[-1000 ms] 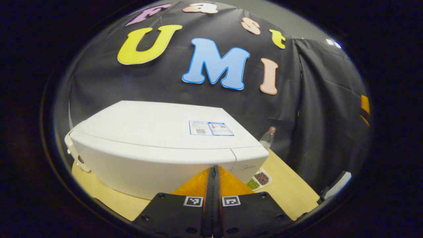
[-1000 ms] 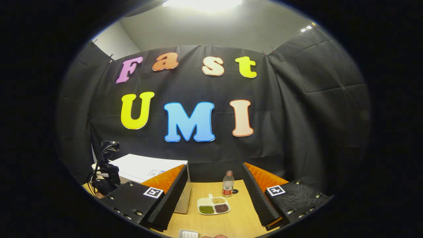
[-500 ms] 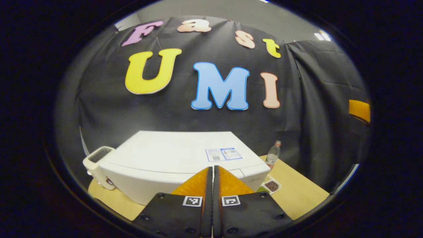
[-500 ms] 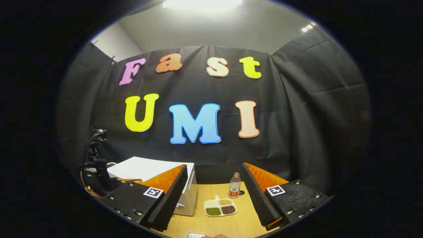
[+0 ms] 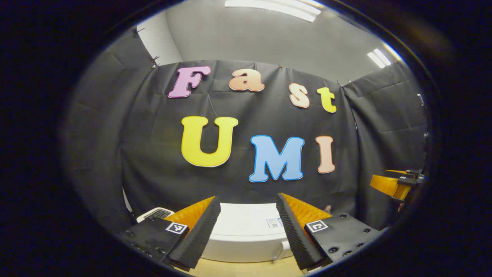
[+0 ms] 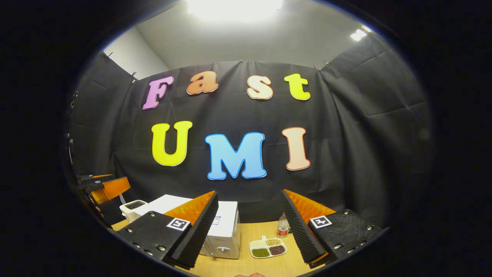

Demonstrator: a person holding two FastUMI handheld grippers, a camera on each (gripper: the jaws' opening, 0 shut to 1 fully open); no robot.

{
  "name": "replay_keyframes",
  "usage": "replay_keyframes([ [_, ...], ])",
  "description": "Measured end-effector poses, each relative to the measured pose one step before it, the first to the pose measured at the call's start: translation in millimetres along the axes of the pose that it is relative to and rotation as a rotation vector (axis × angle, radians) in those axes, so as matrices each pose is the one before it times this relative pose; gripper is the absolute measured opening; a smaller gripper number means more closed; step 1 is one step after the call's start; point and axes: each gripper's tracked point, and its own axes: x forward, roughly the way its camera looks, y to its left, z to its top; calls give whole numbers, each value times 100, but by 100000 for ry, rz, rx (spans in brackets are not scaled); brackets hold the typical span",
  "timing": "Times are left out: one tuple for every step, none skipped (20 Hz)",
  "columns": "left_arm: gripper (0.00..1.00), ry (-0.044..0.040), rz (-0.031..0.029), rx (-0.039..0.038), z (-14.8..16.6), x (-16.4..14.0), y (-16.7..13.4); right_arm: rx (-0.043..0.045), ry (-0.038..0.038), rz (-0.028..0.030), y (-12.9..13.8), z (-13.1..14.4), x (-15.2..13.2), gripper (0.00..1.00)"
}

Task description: Open the microwave oven with the left hand, put the food in, and close the microwave oven.

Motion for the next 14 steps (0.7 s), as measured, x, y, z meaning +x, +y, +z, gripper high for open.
replay_keyframes([
  [97,308,245,218,84,-223,645,-134,26,-467,327,98,-197,98],
  [96,580,227,826,-182,-138,737,145,-174,-433,345,162,-307,98],
  [97,466,-393,328,-139,-208,474,118,-205,-511,385,132,-211,98],
  [98,273,-634,-261,-96,-150,363,-110,-333,-484,368,31,-152,98],
  [97,265,-678,-267,-27,-206,454,-426,-181,-582,431,83,-222,98],
  [97,-139,-450,174,-30,-154,559,-391,-65,-497,296,60,-192,98],
  [97,-256,-288,700,65,-331,564,-108,-49,-310,445,78,-243,98],
  [96,118,-322,623,-52,-175,680,-361,-143,-276,371,126,-197,98],
  [97,157,-398,263,-21,-232,700,-658,235,125,498,-42,-182,98],
  [96,62,-616,-176,81,-257,619,-627,457,473,520,-165,-251,98],
  [97,-148,-403,-282,86,-220,608,-220,720,568,499,-98,-267,98],
  [97,-448,-238,-199,182,-277,724,200,613,436,434,-125,-175,97],
  [97,-232,-221,-67,60,-226,609,98,366,185,383,-29,-245,98],
  [97,63,-48,2,-189,-290,591,62,136,-169,276,77,-172,98],
])
